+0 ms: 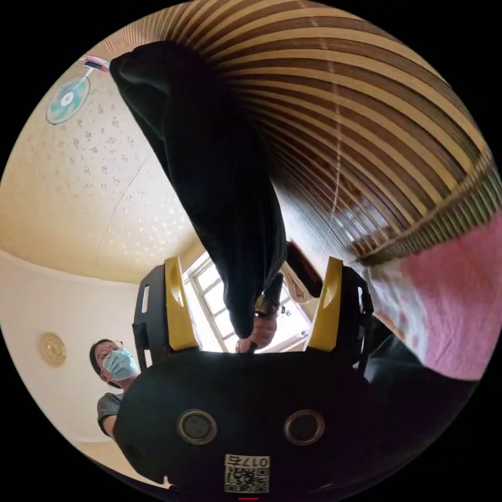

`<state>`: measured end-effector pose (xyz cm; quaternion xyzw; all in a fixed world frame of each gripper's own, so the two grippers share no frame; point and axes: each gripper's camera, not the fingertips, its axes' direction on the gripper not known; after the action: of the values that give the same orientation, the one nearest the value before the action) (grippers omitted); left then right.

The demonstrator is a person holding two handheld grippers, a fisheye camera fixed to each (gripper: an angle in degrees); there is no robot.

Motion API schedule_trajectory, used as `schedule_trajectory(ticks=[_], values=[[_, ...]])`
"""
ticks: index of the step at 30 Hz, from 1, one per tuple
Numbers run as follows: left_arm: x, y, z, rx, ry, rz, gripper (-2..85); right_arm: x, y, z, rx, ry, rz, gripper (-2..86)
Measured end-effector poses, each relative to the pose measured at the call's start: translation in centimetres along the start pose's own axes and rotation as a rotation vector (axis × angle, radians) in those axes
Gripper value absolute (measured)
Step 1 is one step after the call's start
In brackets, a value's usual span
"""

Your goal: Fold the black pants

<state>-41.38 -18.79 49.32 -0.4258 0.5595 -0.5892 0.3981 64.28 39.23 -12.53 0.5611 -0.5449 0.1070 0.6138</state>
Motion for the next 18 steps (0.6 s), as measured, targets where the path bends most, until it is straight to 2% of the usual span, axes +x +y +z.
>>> schedule_trajectory(ticks=[3,4,6,8,10,13,18], values=[[1.3,2.3,0.1,-0.009,-0.076,-0.029,5.3,-1.4,-2.2,0.0,0.012,-0.038,-0.069,27.0],[2.0,3.1,-0.4,-0.006,-0.112,-0.011,5.2,-1.9,-2.5,0.0,0.008,0.009,-0.069,25.5],[3.1,4.1,-1.6,0.001,-0.143,0.035,5.2,-4.7,-3.2,1.7,-0.061,0.262,-0.139,13.2],[4.7,5.6,-4.2,0.032,-0.154,0.101,5.2,-7.1,-2.9,5.3,-0.157,0.399,-0.254,8.9],[6.6,7.2,-7.0,0.069,-0.150,0.185,5.2,-9.1,-2.4,9.6,-0.246,0.415,-0.343,7.4],[9.5,11.5,-13.6,0.196,-0.157,0.326,5.2,-11.2,-1.0,19.4,-0.417,0.373,-0.472,6.4],[12.6,20.7,-27.2,0.500,-0.076,0.475,5.2,-12.5,5.1,42.6,-0.760,0.256,-0.606,5.8]])
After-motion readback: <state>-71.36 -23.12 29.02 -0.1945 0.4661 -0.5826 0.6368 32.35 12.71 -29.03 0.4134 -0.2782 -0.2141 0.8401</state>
